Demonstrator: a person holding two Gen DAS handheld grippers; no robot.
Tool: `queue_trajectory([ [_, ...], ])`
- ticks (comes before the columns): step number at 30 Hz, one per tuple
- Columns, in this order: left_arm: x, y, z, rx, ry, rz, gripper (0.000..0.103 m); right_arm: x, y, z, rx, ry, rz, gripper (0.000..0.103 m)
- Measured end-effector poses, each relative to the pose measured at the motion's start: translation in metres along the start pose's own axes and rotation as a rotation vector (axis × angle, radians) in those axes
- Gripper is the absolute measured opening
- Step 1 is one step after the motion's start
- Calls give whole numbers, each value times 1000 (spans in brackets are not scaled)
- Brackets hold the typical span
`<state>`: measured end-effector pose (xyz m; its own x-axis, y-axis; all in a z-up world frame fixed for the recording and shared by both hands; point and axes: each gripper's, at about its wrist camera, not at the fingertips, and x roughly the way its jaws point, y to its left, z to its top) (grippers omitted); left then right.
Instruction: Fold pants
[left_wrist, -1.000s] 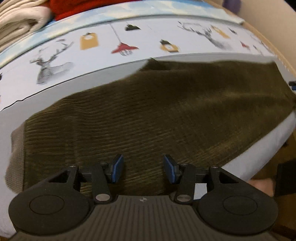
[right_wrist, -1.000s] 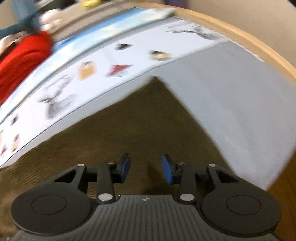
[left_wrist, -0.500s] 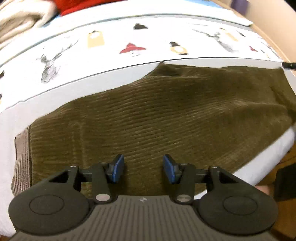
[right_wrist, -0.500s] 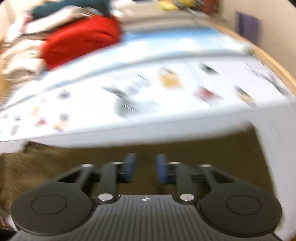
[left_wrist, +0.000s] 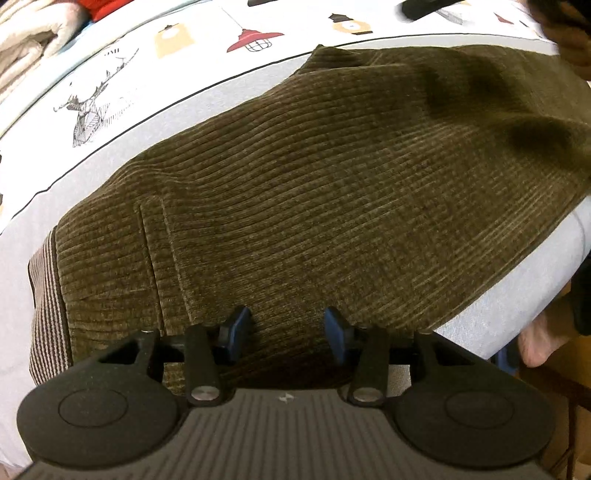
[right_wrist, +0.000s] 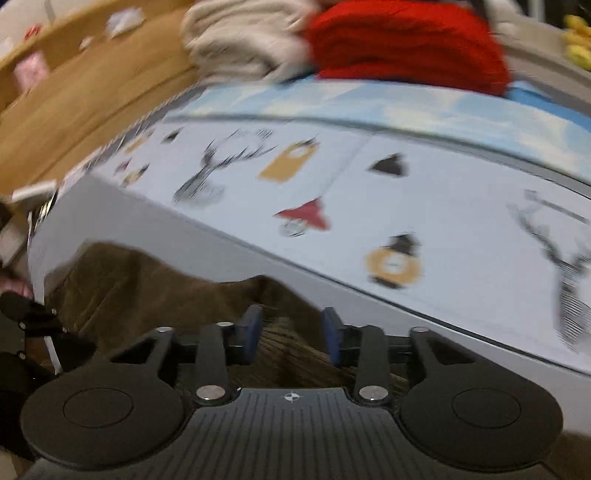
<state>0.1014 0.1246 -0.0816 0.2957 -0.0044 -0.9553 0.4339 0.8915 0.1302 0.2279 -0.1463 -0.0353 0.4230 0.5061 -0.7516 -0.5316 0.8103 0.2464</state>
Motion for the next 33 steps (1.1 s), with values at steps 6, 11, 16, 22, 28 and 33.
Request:
queue_trajectory([
  [6,3,5,5,3,4,-22,51,69,9,11,-36,134,4,43],
  [11,2,5,7,7,3,-34,51,88,13,11,-139,160,13,6],
  [16,-2,10,9,-9,-9,-37,51,81,-9,33,2,27,-46,5],
  [22,-20,33,11,-114,-74,-60,52,92,-5,30,26,77,-147,34],
  [28,-40,102,-1,-352,-159,44,50,41,-15,49,117,-93,5,34],
  [33,-11,131,-31,-338,1,191,12,50,-5,33,-60,120,172,34],
])
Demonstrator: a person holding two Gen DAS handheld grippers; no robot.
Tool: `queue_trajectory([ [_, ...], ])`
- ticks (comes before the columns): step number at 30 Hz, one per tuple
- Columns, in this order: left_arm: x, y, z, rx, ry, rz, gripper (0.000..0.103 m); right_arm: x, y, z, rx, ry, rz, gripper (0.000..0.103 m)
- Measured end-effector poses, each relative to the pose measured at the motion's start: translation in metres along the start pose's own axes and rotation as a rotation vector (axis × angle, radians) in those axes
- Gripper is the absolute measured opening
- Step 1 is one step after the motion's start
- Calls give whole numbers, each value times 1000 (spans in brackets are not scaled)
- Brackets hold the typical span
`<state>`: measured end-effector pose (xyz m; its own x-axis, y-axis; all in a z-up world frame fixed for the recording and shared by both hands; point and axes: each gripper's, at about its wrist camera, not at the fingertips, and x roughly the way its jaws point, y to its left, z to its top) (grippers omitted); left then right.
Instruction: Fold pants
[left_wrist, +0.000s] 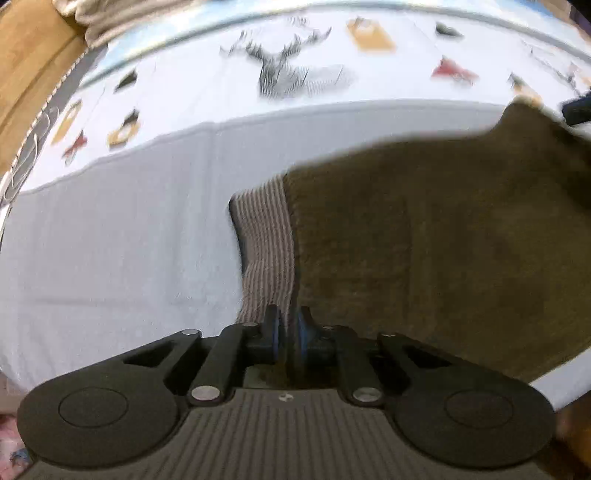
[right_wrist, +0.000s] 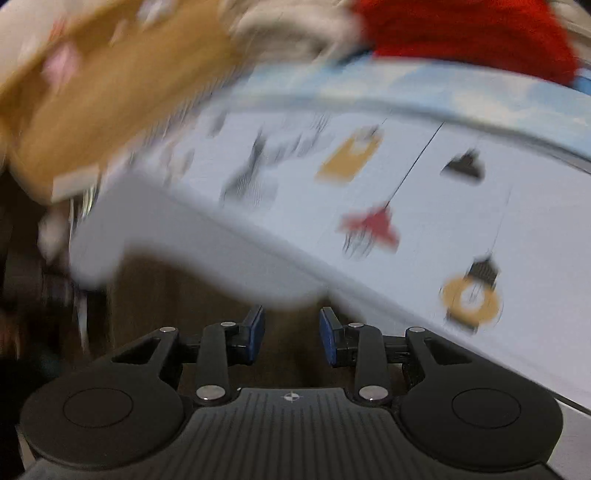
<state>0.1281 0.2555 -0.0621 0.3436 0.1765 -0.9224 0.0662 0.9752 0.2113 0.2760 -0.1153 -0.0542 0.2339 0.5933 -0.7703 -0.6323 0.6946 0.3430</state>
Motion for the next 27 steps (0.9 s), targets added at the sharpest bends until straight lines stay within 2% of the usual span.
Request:
queue_trajectory([
  [1,0,3,-1,-10,-6,-14,12,8,0,-6,-41,63,-59,34],
  [2,-1,6,-1,-21,-6,-20,12,19,-4,-15,-70,136,-155,34],
  [4,-4,4,0,-17,-10,-9,12,33,-19,-28,-84,232,-300,34],
  [5,-6,1,2,-9,-11,3,12,29,-29,-32,-69,219,-302,34],
  [7,-9,-5,4,6,-22,18,19,12,-40,-32,-17,160,-296,33],
  [10,-21,-17,16,5,-69,0,33,-17,-61,-39,21,66,-460,36],
  [13,-31,-37,31,19,-115,-37,37,-53,-99,-60,165,22,-569,36],
  [17,-40,-75,47,82,-145,-87,40,-118,-148,-101,385,-116,-639,38],
  [22,-52,-130,63,187,-177,-124,42,-203,-190,-183,611,-259,-756,42],
  [25,-62,-166,73,230,-206,-146,42,-254,-204,-243,768,-334,-834,42],
  [27,-69,-188,78,240,-234,-168,42,-290,-207,-285,904,-401,-851,42],
])
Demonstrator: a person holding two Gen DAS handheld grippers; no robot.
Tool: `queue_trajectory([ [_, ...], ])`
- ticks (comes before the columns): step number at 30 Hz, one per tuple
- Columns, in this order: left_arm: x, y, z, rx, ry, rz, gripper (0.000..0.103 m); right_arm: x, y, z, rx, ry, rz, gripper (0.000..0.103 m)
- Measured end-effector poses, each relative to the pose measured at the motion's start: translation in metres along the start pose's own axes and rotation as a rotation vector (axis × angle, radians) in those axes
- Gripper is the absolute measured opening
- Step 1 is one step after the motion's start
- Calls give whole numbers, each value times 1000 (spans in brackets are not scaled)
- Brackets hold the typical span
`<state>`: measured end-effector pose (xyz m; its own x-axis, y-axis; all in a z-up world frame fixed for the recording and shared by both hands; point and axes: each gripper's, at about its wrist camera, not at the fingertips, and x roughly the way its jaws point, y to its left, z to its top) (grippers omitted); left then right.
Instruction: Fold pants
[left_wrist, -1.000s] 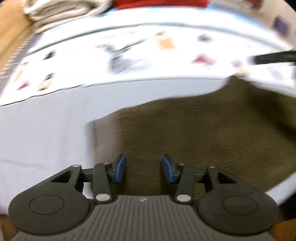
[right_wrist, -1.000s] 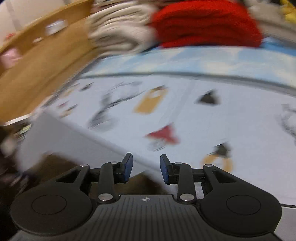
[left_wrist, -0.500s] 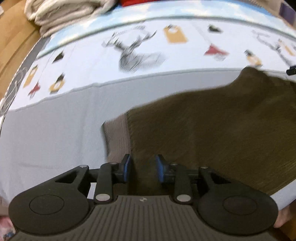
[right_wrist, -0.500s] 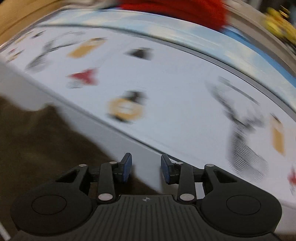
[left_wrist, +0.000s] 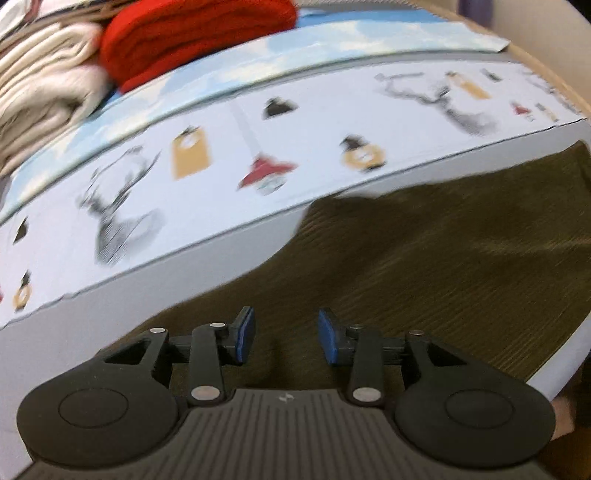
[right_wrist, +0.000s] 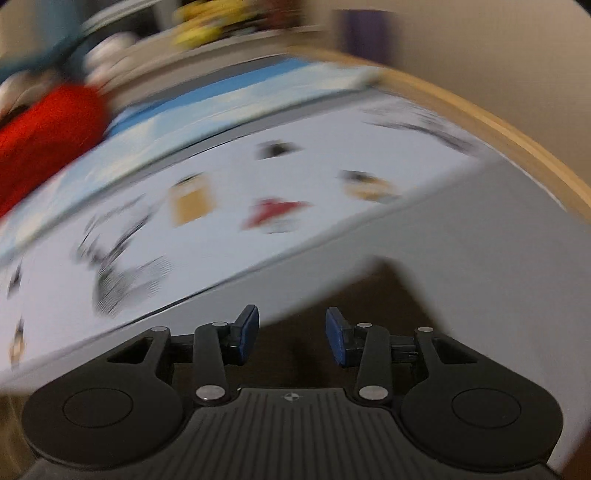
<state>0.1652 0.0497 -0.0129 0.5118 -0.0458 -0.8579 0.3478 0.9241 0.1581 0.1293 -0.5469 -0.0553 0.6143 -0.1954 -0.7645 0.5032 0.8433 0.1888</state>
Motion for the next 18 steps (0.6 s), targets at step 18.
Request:
queue_trajectory([
  [18,-32,-172,-15,59,-22,-215,44,-66,-199,-107,542,156,46,54],
])
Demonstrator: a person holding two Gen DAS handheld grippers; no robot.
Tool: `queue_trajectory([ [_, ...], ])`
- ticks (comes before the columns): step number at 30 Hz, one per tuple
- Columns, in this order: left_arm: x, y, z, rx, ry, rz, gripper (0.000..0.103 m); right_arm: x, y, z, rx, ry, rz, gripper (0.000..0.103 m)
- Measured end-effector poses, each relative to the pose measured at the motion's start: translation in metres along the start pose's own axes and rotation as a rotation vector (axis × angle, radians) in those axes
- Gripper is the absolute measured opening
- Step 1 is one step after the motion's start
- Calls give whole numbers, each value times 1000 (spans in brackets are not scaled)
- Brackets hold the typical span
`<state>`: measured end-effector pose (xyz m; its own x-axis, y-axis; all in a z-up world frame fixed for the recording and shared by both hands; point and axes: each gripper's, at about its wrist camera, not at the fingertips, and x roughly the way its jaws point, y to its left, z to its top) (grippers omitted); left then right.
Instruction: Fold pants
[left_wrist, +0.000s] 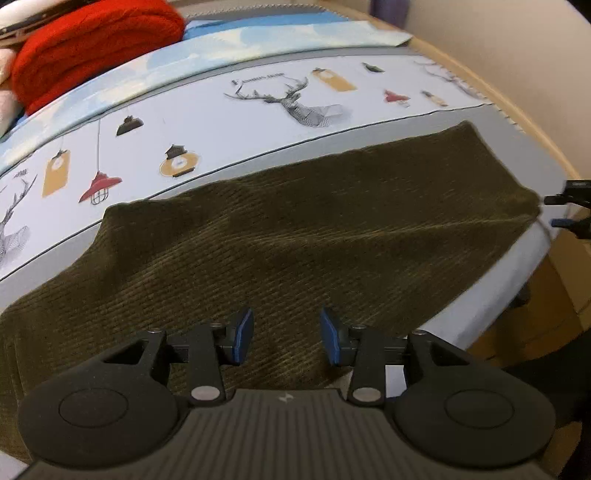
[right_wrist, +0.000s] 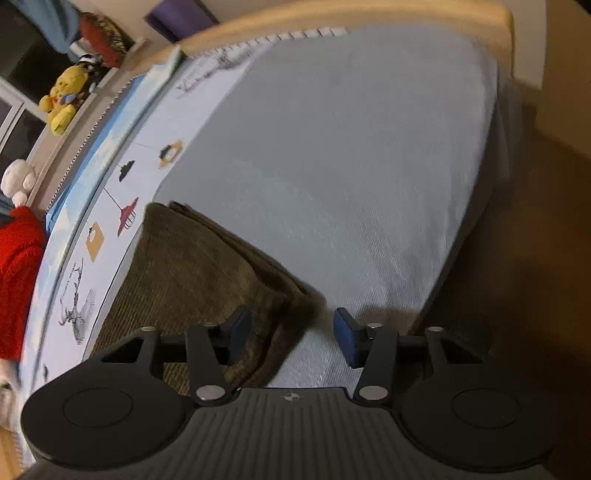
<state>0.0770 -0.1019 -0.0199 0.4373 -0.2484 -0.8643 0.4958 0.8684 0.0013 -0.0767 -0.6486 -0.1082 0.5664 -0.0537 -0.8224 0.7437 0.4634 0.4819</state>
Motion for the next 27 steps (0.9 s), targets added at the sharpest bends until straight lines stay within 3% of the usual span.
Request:
queue_trajectory([
  [3,5,-3,8,32,-37,24,44,7,-7,-1,48,20,9,56],
  [7,21,7,9,-23,14,27,44,19,-6,0,105,49,35,59],
  [10,23,15,11,-71,33,-11,45,26,-1,2,99,53,23,64],
  [17,25,17,10,-70,37,1,48,37,14,4,59,43,-13,67],
  [21,25,17,12,-73,36,2,48,42,30,-1,-22,43,-34,64],
  [27,24,16,14,-66,28,-4,48,46,34,-1,-33,38,-71,41],
])
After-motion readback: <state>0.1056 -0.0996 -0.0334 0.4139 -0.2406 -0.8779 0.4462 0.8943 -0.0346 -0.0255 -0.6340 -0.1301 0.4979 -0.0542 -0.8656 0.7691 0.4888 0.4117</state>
